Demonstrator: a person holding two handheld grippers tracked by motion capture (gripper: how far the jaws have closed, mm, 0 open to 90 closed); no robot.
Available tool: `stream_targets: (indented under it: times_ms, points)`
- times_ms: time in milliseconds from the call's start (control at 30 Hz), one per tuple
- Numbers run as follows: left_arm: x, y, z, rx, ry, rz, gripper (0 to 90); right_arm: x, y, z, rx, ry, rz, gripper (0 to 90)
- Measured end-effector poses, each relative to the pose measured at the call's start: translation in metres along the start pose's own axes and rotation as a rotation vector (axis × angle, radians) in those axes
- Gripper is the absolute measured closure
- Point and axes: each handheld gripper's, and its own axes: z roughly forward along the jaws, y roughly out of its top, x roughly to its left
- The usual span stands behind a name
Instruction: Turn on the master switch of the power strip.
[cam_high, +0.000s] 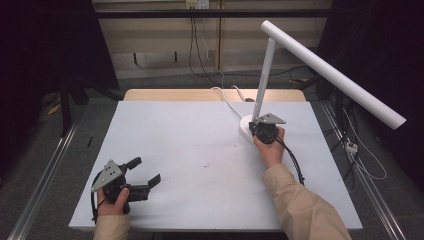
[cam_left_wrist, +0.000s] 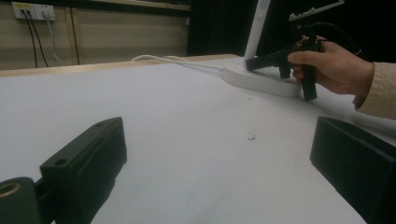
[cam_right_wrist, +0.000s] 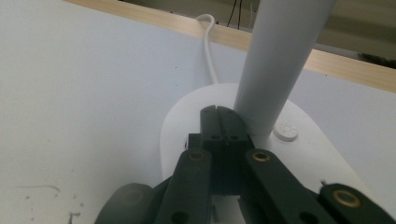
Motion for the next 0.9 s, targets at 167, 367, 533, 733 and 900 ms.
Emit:
stream_targets:
  times_ms: [167, 367, 533, 733, 900]
  points:
    - [-0.0004, -0.0002, 0.0007, -0.001, -0.003, -0.004, 3.4, 0.0008, 0.0, 0.0003, -0.007, 0.01, -0.019, 90.0]
    - [-0.0007, 0.0002, 0.0002, 0.0, -0.002, 0.0, 3.4, 0.001, 0.0018, 0.0028, 0.003, 0.01, -0.025, 90.0]
    - [0.0002, -0.0002, -0.0007, 0.001, 0.001, -0.002, 3.4, 0.0034, 0.0022, 0.0033, 0.008, 0.019, -0.044, 90.0]
    - [0.0003, -0.0003, -0.0025, 0.0, 0.006, 0.0, 3.4, 0.0039, 0.0028, 0.0043, 0.017, 0.02, -0.046, 90.0]
    - [0.0, -0.0004, -0.0037, 0.001, 0.009, 0.001, 3.4, 0.0033, 0.0041, 0.0051, 0.034, 0.024, -0.034, 90.0]
